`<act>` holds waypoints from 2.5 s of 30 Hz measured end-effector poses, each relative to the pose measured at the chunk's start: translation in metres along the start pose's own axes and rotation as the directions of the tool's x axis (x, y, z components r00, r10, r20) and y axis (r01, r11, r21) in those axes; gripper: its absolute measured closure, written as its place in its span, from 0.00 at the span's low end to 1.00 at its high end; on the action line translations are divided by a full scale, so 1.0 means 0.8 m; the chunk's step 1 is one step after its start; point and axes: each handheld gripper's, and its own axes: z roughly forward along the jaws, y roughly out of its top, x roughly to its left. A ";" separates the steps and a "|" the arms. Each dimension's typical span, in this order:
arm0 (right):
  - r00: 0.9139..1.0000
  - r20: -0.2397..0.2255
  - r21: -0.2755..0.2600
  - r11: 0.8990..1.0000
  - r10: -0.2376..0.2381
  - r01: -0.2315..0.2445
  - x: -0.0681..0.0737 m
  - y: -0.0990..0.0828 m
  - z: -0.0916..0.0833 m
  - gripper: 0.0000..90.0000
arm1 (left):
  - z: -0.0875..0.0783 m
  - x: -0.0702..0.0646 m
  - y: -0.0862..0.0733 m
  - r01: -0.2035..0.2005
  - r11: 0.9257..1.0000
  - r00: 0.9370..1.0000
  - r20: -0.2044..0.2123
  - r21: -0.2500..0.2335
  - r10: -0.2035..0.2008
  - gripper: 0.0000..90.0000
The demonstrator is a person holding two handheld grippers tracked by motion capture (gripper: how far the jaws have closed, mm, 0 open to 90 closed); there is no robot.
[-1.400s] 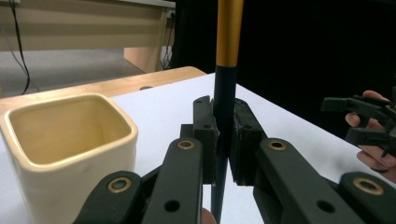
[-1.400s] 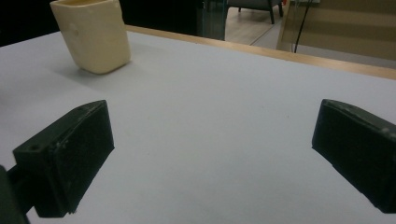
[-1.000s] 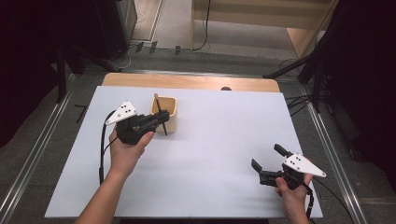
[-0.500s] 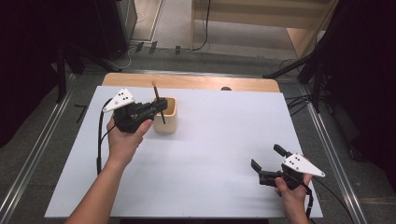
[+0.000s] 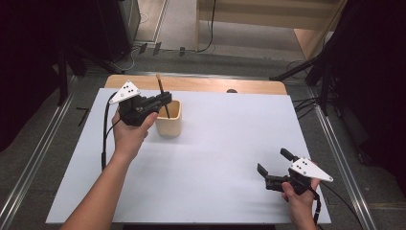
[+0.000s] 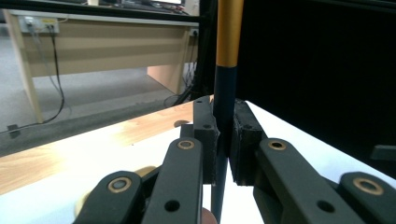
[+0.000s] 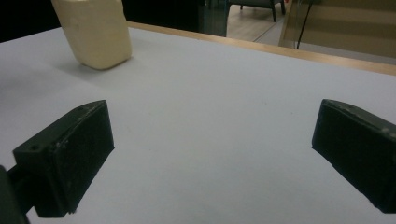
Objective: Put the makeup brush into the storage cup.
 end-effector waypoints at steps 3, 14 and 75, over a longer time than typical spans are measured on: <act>1.000 0.000 0.002 1.000 0.004 -0.004 0.000 0.000 0.000 0.00 | 0.003 0.005 0.000 0.001 1.000 1.000 -0.016 -0.003 -0.001 0.93; 1.000 -0.004 0.004 1.000 0.004 -0.004 0.000 -0.001 0.001 0.00 | 0.014 0.022 -0.009 0.021 1.000 0.998 -0.062 -0.006 -0.021 0.93; 1.000 -0.005 0.013 1.000 0.000 0.000 0.002 -0.002 0.003 0.00 | -0.020 0.033 -0.074 0.038 0.999 0.997 -0.068 0.019 -0.037 0.00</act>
